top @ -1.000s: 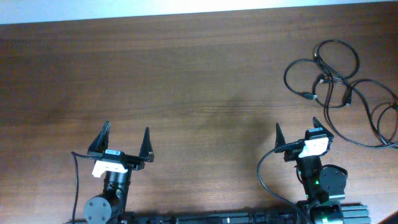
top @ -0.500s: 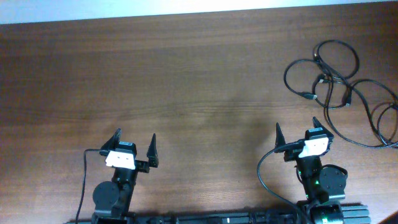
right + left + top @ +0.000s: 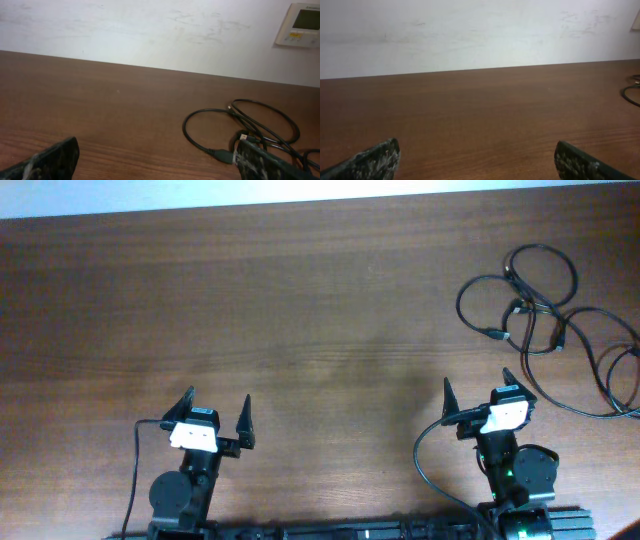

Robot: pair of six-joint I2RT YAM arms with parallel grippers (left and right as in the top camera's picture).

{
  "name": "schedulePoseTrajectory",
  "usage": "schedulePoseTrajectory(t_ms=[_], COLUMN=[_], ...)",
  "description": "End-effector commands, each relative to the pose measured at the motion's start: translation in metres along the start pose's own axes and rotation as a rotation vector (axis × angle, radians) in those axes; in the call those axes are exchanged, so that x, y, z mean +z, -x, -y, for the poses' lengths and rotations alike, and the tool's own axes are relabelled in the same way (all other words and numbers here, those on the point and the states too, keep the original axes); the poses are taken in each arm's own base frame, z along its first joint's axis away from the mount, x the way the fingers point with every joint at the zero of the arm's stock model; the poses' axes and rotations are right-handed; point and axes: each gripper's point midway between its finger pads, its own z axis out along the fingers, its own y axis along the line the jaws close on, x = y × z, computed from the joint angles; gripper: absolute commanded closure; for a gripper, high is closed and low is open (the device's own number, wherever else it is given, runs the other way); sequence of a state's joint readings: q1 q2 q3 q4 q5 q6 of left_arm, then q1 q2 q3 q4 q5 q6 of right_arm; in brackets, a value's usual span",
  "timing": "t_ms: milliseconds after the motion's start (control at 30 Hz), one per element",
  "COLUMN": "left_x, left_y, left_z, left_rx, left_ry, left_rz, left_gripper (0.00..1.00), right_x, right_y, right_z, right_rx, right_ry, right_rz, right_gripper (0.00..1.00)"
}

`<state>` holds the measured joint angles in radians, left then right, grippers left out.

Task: Untangle cables

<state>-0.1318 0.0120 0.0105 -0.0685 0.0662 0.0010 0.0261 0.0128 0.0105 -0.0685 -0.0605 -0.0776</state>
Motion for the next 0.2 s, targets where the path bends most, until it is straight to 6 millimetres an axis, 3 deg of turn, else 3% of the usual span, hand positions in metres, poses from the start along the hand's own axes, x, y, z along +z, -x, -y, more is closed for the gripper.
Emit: schedulePoseTrajectory(t_ms=[0, 167], left_x=[-0.0002, -0.0002], left_y=[-0.0014, -0.0014], left_z=[0.0, 0.0], left_rx=[0.015, 0.015], left_ry=[0.002, 0.002], left_rz=[-0.004, -0.004], left_gripper=[0.01, 0.01], right_x=[0.0002, 0.0002], right_y=[-0.0032, -0.0032], right_z=[-0.0015, -0.0015], right_rx=[0.007, 0.007], right_ry=[0.005, 0.005], right_rz=[-0.008, -0.008], right_gripper=[0.02, 0.01])
